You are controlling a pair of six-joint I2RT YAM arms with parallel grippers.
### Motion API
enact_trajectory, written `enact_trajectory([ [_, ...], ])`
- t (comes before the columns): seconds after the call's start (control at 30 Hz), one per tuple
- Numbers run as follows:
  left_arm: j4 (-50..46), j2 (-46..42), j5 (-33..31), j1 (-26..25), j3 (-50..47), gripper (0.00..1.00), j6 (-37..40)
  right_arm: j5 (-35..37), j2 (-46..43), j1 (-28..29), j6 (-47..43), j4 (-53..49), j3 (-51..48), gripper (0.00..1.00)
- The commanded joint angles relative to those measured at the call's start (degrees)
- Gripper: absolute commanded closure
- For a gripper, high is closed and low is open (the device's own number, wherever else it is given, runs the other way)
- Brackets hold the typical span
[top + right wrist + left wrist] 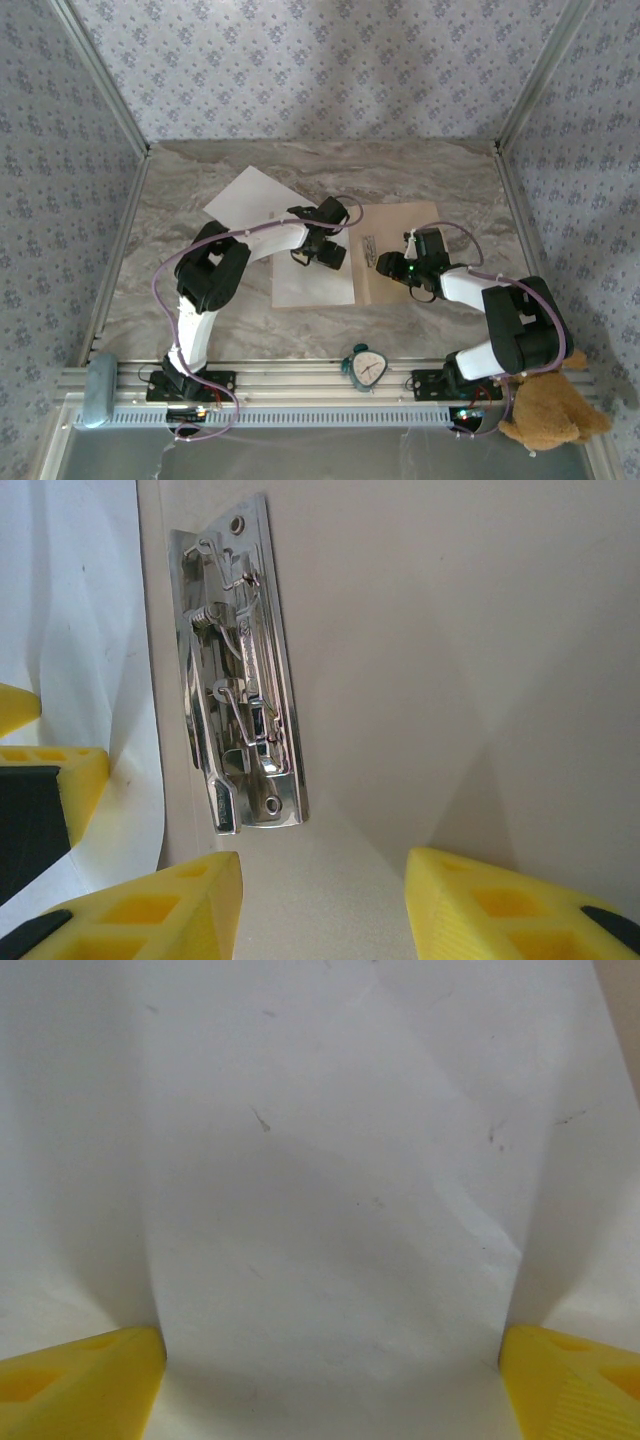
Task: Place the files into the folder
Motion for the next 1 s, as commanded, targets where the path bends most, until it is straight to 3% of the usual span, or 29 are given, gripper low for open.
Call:
enact_trajectory([
  [0.0, -4.0, -0.3, -1.8, 1.1, -1.9, 0.11, -1.2, 3.0, 1.7, 0.4, 0.7, -3.2, -2.0, 0.51],
  [0.5, -3.0, -1.1, 0.7, 2.7, -1.7, 0.08, -2.2, 2.9, 2.2, 0.5, 0.8, -2.8, -1.8, 0.51],
  [0.97, -2.1, -2.4, 4.6, 1.1, -1.9, 0.06, -1.8, 3.2, 2.2, 0.6, 0.9, -2.9, -1.8, 0.51],
])
